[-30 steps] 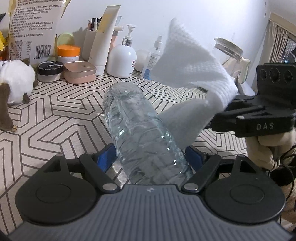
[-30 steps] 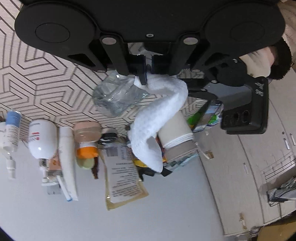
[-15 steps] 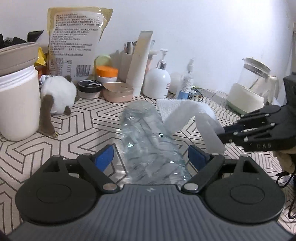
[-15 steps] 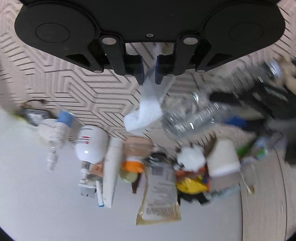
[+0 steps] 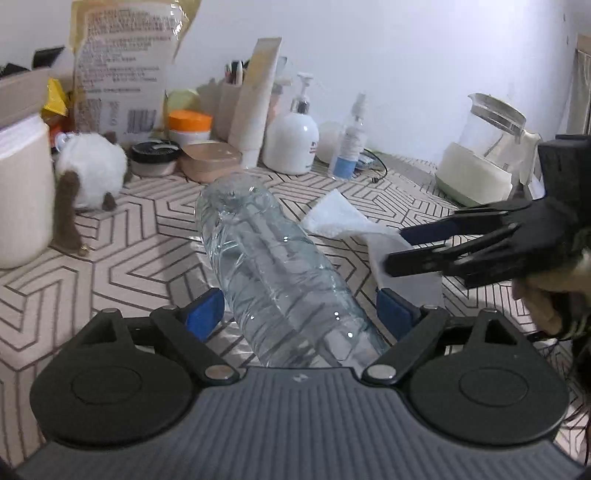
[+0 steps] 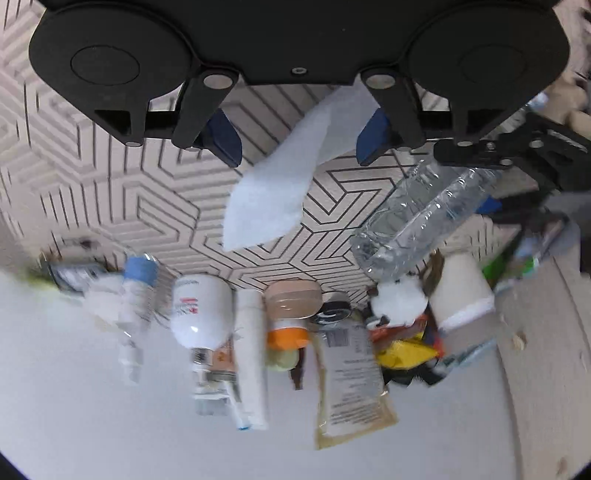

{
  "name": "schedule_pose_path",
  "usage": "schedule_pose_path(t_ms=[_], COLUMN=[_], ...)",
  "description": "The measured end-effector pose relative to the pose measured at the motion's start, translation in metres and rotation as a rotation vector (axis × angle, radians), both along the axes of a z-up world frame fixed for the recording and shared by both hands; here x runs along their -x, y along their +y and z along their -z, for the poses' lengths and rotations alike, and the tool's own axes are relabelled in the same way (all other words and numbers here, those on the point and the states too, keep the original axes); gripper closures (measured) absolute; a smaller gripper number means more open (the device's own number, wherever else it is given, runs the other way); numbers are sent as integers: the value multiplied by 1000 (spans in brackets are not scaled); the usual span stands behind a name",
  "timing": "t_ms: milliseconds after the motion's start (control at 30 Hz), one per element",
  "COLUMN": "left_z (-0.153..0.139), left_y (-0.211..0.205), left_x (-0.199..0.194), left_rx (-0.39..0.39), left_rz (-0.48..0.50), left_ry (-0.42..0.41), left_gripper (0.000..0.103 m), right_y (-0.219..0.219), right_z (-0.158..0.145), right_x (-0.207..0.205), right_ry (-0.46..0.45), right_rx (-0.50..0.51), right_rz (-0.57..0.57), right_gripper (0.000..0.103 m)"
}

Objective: Clean container
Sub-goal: 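Lower the bottle to the table with the left tool while the right tool releases the wipe, then open the left tool and release the bottle onto the table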

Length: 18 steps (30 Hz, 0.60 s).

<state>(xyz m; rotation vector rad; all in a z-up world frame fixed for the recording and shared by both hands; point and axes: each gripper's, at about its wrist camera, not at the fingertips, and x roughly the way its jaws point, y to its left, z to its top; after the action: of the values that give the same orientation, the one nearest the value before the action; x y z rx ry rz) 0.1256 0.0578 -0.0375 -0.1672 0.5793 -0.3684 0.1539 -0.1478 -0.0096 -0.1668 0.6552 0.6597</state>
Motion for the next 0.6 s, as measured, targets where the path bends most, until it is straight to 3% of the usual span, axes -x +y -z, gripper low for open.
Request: schedule_pose_path(t_ms=[33, 67, 133, 167, 267, 367, 433, 600], left_z=[2, 1, 2, 2, 2, 2, 0, -7], left_y=[0, -1, -5, -7, -12, -13, -13, -17], left_x=[-5, -8, -11, -10, -8, -6, -6, -7], left_rx=[14, 22, 18, 9, 1, 0, -9, -59], left_rz=[7, 7, 17, 14, 23, 15, -6, -23], left_ry=[26, 25, 29, 26, 22, 24, 29, 33], left_gripper=[13, 13, 13, 18, 22, 21, 20, 17], right_y=[6, 13, 19, 20, 24, 26, 27, 14], right_z=[3, 7, 10, 10, 2, -4, -8, -25], right_x=[0, -2, -3, 0, 13, 19, 23, 41], right_ry=[-27, -33, 8, 25, 5, -31, -63, -107], right_rx=[50, 93, 83, 60, 67, 103, 117, 46], right_rz=[-19, -11, -51, -76, -92, -57, -47, -18], right_gripper=[75, 82, 82, 82, 83, 72, 43, 33])
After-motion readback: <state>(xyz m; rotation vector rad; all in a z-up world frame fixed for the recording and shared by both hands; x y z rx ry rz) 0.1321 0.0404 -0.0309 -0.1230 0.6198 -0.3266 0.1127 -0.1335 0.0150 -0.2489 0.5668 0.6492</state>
